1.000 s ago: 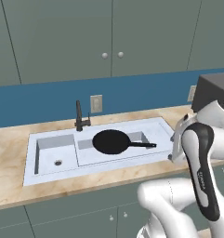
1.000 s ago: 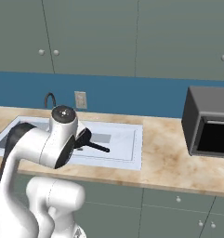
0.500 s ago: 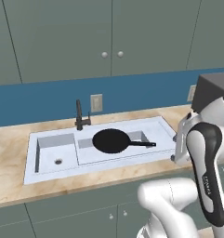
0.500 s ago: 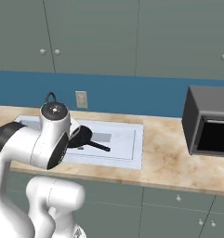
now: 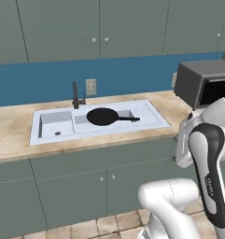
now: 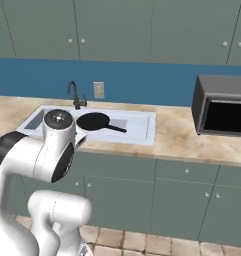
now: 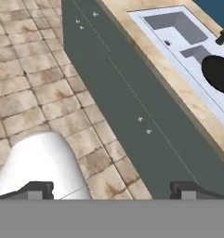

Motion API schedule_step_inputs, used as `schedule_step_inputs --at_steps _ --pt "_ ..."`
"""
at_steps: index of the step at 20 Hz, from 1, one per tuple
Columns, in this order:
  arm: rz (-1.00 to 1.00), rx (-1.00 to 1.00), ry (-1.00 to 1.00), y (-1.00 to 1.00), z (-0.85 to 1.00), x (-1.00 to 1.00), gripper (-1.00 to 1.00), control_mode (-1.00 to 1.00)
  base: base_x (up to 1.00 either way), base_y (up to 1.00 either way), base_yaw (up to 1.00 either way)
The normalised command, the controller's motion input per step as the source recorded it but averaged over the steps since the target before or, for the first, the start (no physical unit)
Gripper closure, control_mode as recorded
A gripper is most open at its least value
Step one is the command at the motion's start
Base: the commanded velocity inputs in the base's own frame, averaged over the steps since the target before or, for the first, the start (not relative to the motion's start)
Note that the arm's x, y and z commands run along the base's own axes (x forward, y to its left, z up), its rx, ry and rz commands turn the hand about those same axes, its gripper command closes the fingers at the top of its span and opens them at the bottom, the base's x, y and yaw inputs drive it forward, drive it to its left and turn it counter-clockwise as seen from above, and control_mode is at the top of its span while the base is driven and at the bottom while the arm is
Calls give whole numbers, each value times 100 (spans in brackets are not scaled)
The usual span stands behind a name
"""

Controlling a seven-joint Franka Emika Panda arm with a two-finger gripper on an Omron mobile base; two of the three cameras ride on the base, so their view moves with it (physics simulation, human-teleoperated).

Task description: Move the pot and pan from the stove into the sink.

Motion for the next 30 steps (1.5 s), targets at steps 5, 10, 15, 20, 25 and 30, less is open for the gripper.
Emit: schedule_step_inputs --at_steps 5,10,15,20,25,30 --pt "0 0 0 0 0 0 -100 100 -15 -33 -25" --pt "0 0 0 0 0 0 -100 100 0 -18 -43" --pt "0 0 0 0 0 0 -100 100 1 -5 -49" --pt "0 0 0 0 0 0 -100 100 0 -6 -50" --pt "0 0 0 0 0 0 -100 100 0 -7 -50" --pt "0 0 0 0 0 0 -100 100 0 -7 -50"
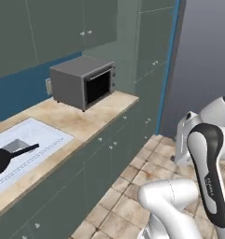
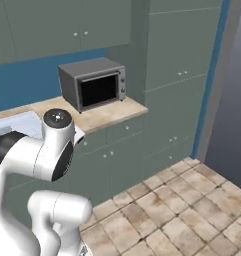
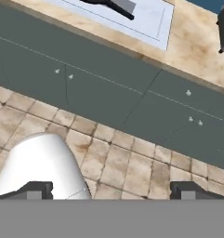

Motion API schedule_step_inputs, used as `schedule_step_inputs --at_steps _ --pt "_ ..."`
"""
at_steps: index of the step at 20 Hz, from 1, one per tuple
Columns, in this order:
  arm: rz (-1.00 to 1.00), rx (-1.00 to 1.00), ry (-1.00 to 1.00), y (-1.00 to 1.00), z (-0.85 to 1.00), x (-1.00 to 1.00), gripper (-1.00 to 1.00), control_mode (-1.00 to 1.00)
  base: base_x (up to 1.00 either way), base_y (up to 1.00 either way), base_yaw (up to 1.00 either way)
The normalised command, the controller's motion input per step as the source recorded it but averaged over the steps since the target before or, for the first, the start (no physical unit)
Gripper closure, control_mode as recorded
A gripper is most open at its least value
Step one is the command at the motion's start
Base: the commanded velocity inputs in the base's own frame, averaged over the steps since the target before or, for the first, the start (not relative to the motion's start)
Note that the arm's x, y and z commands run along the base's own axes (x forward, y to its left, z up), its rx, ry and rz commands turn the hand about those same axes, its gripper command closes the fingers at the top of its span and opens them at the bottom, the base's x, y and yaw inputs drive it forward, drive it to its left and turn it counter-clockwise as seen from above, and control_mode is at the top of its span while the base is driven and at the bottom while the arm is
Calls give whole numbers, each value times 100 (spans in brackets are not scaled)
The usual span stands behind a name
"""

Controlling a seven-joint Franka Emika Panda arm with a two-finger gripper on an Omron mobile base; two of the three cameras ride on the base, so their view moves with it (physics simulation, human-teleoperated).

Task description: Move the pot and pan from the stove into the sink.

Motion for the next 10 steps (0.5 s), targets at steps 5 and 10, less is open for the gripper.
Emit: schedule_step_inputs --at_steps 5,10 --pt "0 0 0 0 0 0 -100 100 0 -7 -50" --pt "0 0 0 0 0 0 -100 100 0 -5 -50"
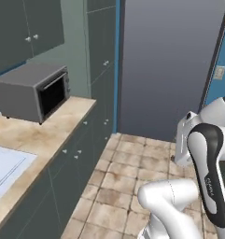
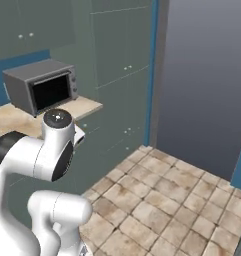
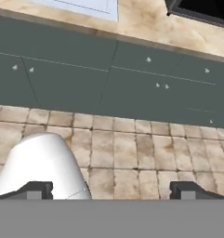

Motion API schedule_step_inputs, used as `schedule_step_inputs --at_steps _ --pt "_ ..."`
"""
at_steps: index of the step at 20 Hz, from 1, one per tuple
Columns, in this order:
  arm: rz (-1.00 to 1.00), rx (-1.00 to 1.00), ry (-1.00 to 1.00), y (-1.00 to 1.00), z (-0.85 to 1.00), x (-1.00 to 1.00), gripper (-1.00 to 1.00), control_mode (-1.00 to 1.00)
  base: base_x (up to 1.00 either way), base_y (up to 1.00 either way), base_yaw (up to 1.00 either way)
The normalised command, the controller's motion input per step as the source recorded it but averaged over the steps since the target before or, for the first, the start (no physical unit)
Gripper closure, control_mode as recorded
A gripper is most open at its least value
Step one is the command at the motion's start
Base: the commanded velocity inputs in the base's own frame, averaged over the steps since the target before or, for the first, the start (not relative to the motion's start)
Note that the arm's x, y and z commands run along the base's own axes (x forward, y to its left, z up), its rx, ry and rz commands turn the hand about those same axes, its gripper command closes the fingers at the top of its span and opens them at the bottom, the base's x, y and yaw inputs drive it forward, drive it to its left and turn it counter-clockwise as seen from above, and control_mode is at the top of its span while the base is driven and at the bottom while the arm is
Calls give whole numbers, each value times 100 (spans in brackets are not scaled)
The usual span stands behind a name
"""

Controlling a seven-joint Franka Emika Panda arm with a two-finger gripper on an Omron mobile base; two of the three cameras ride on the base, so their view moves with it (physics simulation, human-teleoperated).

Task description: Move the pot and pan from the stove into the sink.

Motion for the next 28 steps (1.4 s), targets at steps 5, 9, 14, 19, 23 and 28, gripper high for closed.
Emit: schedule_step_inputs --at_steps 5,9,14,19,23,28 --pt "0 0 0 0 0 0 -100 100 0 -6 -50" --pt "0 0 0 0 0 0 -100 100 0 -6 -50" --pt "0 0 0 0 0 0 -100 100 2 -12 -49" --pt "0 0 0 0 0 0 -100 100 2 -16 -42" --pt "0 0 0 0 0 0 -100 100 1 -1 0" --pt "0 0 0 0 0 0 -100 100 16 -49 0"
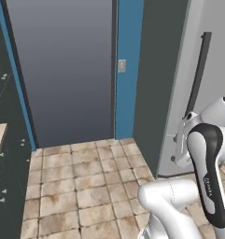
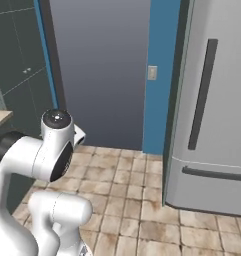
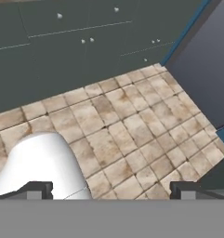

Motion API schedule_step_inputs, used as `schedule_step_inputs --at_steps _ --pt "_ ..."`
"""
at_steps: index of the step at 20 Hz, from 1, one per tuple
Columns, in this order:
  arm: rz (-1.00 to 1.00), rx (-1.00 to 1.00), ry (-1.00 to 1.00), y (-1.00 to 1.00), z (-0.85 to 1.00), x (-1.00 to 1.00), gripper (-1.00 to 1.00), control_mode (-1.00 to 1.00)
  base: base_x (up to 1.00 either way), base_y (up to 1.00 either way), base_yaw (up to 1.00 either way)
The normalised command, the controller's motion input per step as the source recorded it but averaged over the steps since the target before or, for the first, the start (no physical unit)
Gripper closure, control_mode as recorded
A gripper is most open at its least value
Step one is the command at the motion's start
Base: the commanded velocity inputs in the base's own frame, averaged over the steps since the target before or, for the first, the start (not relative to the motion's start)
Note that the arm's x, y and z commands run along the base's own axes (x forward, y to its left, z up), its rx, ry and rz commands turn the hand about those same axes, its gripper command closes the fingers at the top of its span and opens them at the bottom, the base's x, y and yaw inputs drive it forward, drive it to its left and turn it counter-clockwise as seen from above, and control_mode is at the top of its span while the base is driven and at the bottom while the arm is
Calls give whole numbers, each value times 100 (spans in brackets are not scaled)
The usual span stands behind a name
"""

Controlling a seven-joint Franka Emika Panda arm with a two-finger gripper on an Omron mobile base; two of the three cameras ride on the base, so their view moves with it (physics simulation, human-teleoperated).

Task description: Move the pot and pan from the stove into the sink.

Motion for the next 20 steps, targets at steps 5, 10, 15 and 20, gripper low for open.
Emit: schedule_step_inputs --at_steps 5,10,15,20 --pt "0 0 0 0 0 0 -100 100 33 -78 -4" --pt "0 0 0 0 0 0 -100 100 37 -83 -7" --pt "0 0 0 0 0 0 -100 100 39 -86 -9" --pt "0 0 0 0 0 0 -100 100 42 -92 -9"
